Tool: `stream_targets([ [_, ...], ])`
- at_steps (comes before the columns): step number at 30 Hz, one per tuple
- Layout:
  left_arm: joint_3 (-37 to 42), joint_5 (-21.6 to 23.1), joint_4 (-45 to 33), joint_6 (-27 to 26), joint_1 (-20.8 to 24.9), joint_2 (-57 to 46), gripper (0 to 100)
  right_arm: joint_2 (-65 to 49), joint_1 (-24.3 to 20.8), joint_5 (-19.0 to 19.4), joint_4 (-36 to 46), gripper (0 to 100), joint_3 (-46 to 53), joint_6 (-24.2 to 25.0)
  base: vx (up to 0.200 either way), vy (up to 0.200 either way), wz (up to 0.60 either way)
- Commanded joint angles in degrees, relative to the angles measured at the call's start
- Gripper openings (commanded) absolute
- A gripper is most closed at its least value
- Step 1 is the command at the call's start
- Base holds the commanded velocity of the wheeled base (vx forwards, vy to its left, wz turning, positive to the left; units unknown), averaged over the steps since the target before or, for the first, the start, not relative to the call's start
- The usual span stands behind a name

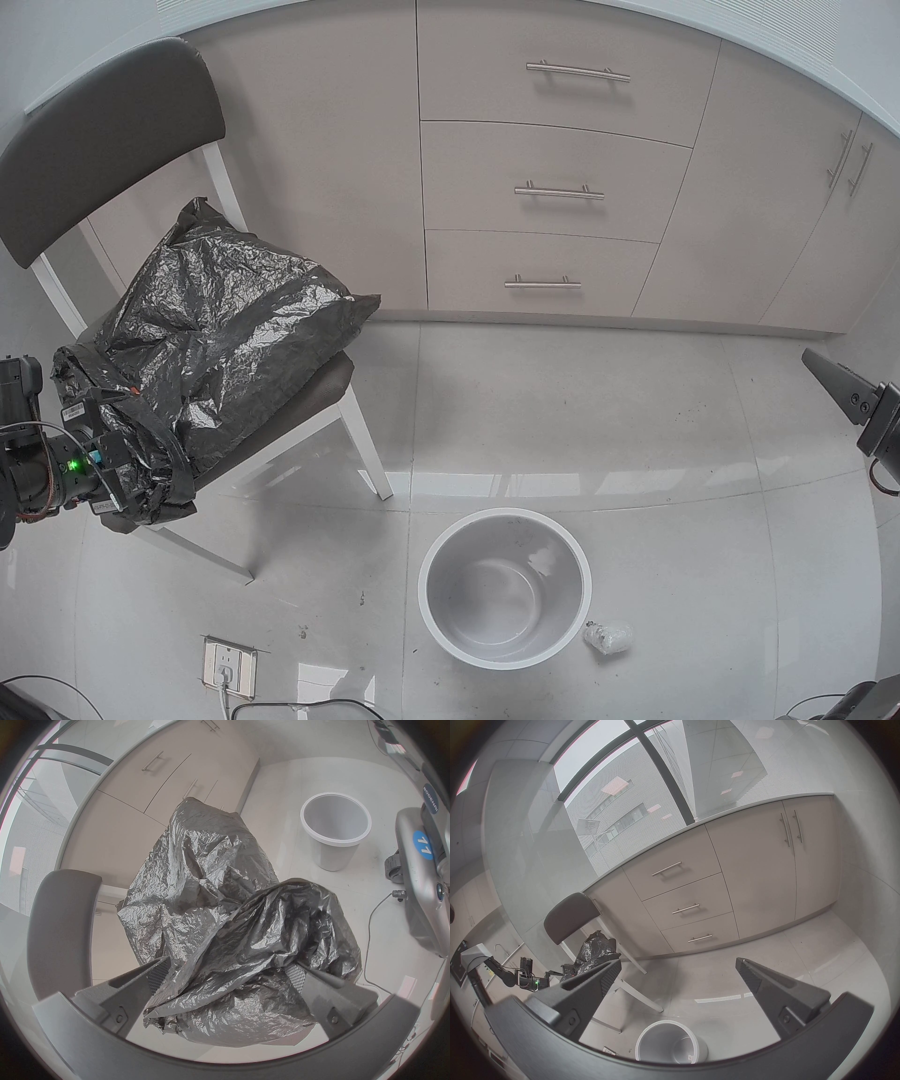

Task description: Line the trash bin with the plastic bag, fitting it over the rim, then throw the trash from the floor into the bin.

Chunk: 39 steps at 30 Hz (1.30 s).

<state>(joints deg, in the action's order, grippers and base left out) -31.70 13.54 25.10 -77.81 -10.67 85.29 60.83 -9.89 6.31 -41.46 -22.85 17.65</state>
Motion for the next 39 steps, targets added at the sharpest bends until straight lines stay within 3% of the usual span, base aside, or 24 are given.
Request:
stream_targets([
  [1,0.14,-0.01,0.04,0.03,0.47,0.23,100,-0.1,-0.05,0.01,-0.02,100,0.08,0.01,0.0,0.0,0.0],
  [9,-1.0,-1.5,0.48,0.47,2.76,2.78,100,0.34,-0.05,0.01,-0.02,100,-0.01,0.01,0.0,0.0,0.0],
  [19,-1.53,-2.82,8.03,0.47,6.27,8.93,100,0.52,-0.05,0.01,-0.02,100,0.08,0.01,0.0,0.0,0.0],
  [33,-1.79,-4.14,8.47,3.28,9.7,10.95,100,0.52,-0.05,0.01,-0.02,100,0.17,0.01,0.0,0.0,0.0],
  [34,-1.79,-4.14,8.47,3.37,9.7,11.04,0,0.52,-0.05,0.01,-0.02,100,0.08,0.01,0.0,0.0,0.0],
  [39,-1.88,-4.58,8.47,3.37,9.7,11.48,0,0.52,-0.05,0.01,-0.02,100,0.08,0.01,0.0,0.0,0.0],
])
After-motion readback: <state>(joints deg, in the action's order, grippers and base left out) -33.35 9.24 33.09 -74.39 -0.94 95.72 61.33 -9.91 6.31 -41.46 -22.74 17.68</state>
